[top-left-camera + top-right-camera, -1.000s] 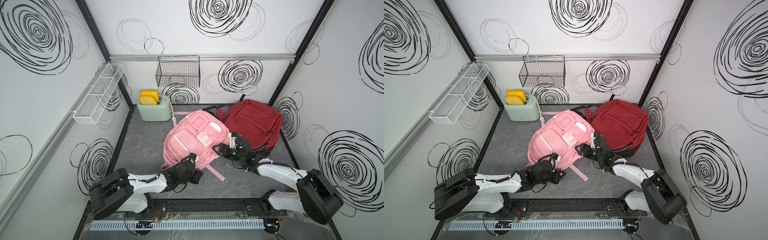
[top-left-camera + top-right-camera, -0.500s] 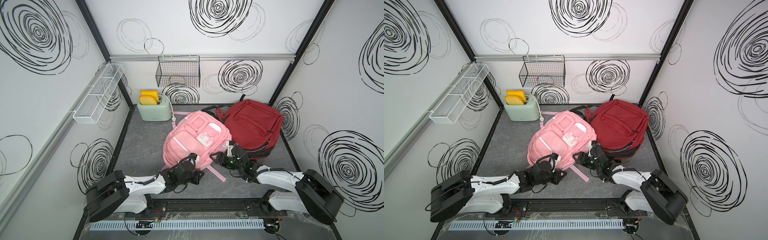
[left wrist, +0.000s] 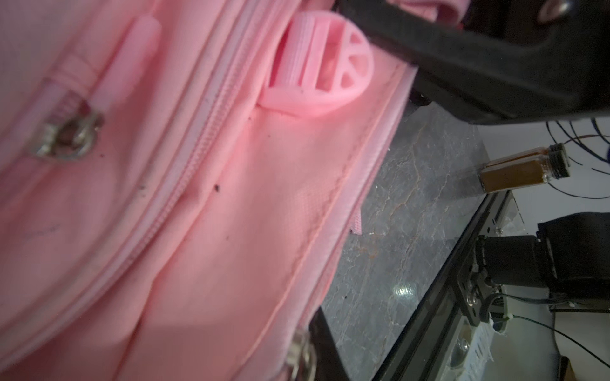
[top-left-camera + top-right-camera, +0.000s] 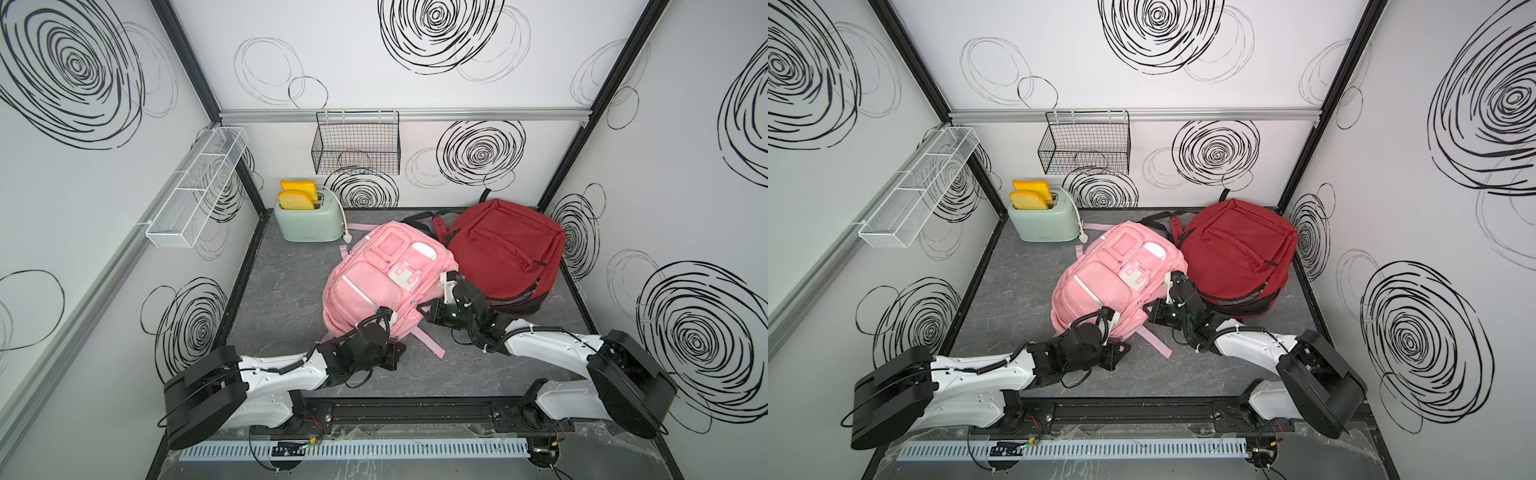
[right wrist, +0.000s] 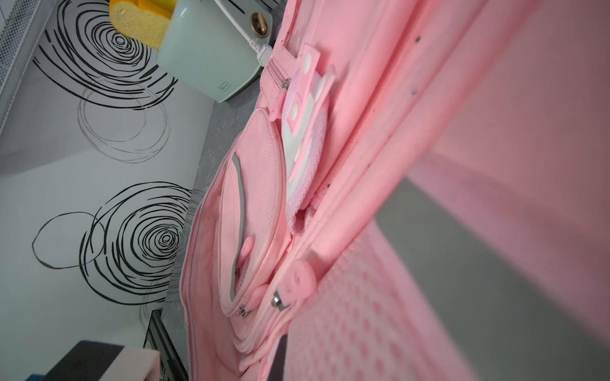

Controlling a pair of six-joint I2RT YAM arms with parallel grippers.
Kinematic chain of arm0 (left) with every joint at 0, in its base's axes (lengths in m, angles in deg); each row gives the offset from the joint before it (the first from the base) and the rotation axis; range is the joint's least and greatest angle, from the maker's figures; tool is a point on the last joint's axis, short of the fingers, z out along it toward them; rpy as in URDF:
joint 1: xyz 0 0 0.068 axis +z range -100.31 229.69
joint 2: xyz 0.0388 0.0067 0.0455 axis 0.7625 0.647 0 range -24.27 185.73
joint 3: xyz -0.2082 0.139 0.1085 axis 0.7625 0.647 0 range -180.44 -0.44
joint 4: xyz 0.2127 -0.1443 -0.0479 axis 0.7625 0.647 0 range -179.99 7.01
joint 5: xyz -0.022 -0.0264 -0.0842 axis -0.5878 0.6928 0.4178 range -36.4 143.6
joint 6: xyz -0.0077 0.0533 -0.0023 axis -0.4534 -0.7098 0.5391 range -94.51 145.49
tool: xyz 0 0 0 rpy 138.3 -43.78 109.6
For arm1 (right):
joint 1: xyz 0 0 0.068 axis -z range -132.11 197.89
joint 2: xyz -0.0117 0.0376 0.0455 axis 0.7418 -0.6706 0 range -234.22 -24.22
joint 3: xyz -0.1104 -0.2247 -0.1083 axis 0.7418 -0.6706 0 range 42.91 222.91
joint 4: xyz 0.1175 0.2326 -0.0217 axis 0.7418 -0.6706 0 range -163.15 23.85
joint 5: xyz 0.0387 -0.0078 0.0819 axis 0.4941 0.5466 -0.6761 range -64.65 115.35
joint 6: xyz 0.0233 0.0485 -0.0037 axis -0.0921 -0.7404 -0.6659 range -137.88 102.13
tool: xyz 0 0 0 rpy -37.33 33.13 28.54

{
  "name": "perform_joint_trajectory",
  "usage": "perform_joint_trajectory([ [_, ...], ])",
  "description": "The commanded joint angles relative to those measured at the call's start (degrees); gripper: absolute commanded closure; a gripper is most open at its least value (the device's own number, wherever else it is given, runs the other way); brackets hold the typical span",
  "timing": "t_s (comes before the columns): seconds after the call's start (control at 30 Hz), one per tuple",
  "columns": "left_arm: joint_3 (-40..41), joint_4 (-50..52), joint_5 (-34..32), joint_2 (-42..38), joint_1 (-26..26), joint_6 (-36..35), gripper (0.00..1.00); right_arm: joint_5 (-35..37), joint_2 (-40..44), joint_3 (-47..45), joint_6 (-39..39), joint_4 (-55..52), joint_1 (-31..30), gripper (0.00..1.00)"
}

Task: Zip up the backpack
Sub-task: Zip the zipper on the backpack.

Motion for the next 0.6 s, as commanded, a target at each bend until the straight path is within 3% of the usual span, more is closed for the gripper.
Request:
perform_joint_trajectory([
  [0.0, -1.3, 6.0, -2.8, -1.2, -0.5, -0.2, 1.0, 3.1, 3.7, 5.6, 6.7, -2.1, 0.6, 1.0],
  [0.4, 0.9, 8.7, -3.0, -4.8, 1.7, -0.4, 1.0, -2.0, 4.0, 6.9, 11.7, -5.6, 10.5, 1.0],
  [0.57, 1.9, 6.2, -2.2, -3.3, 2.4, -0.3, 0.98, -4.0, 3.2, 6.0, 11.3, -4.4, 10.8, 1.0],
])
